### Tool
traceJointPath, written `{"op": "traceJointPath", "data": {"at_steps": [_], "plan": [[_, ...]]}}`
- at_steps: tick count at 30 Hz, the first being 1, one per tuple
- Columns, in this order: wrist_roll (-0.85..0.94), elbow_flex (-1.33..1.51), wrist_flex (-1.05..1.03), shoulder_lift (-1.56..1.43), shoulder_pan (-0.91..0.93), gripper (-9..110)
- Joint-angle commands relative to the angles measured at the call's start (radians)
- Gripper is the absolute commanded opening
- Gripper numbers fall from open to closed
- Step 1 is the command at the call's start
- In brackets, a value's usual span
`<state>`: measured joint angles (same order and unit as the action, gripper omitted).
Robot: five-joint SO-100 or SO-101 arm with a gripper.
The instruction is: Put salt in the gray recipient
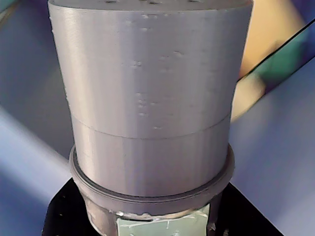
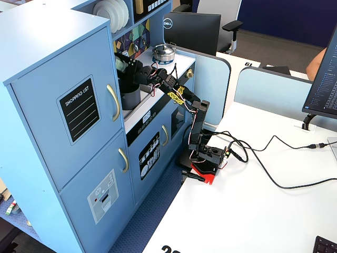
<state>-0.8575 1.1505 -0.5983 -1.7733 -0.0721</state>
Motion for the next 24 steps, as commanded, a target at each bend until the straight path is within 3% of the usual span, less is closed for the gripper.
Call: {"op": "traceJointPath", "data": {"at_steps": [1,11,24], "plan": [[-0.037,0.072,-0.009,-0.091,0.015,0],[0.031,0.035,0.035,-0.084,0.003,0],[0.357,-0.032,-0.021,-0.115,0.098,0]]}}
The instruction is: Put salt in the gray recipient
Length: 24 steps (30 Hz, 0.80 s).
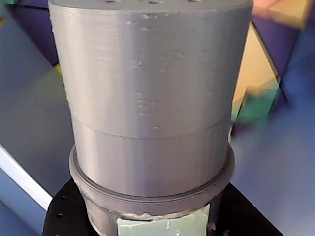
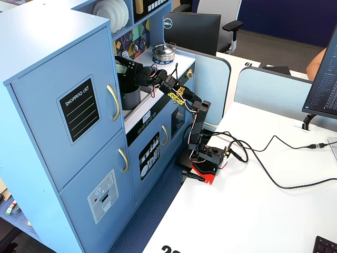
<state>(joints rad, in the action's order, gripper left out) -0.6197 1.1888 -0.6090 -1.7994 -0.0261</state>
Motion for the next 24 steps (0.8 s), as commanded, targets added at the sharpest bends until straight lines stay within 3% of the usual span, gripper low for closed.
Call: {"op": "traceJointPath", "data": {"at_steps": [1,11,24], "plan": [[0.153,-0.069,-0.025,-0.095,0.067,0],[0.546,-0.06,-0.075,-0.14,0.267,0],[1.009,-0.014,-0.014,-0.106,0.699,0]]}}
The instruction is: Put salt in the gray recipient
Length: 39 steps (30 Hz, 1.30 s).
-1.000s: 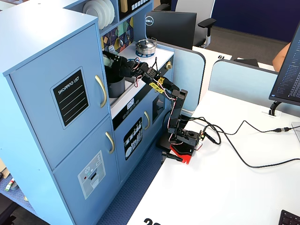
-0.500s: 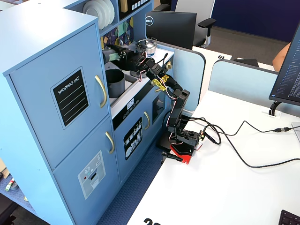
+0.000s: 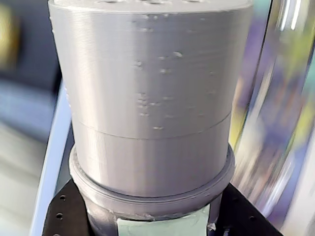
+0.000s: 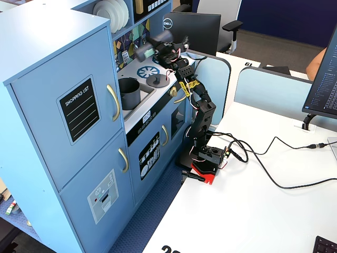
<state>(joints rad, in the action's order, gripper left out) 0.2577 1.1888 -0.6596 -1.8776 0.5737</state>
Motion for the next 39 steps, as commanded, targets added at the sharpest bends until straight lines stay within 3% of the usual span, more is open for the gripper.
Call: {"op": "traceJointPath", "data": {"at_steps": [1,9,18,28,39], "plan": [[0.173,-0.011,0.043,-0.021,0.126,0],[0.738,0.169,0.267,-0.02,0.267,0],[1.126,0.229,0.342,0.08,0.37,0],[1.284,0.215,0.46,0.219,0.36,0],[1.278,0.17,0.534,0.327,0.327,0]]}}
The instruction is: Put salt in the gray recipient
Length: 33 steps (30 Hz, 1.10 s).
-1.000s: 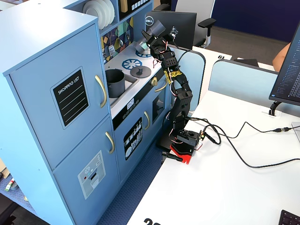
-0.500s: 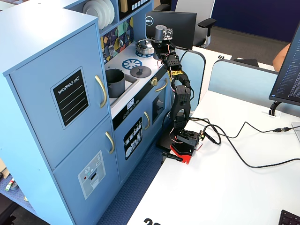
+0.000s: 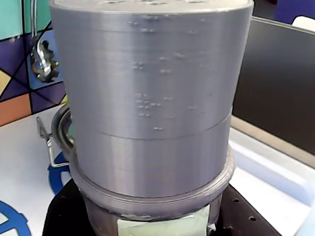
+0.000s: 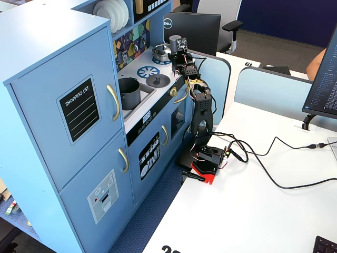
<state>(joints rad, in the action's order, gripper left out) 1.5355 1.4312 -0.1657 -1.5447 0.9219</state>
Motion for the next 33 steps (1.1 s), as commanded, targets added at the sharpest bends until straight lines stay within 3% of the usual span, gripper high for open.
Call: {"op": "traceJointPath", "data": {"at_steps": [1,20,27,33], "plan": [[-0.003,-0.08,0.04,0.0,-0.025,0],[0.015,-0.037,0.018,-0.023,-0.02,1],[-0.046,-0.005,0.048,-0.052,0.0,29],[-0.066,0.025,0.097,-0.083,0.012,44]]}}
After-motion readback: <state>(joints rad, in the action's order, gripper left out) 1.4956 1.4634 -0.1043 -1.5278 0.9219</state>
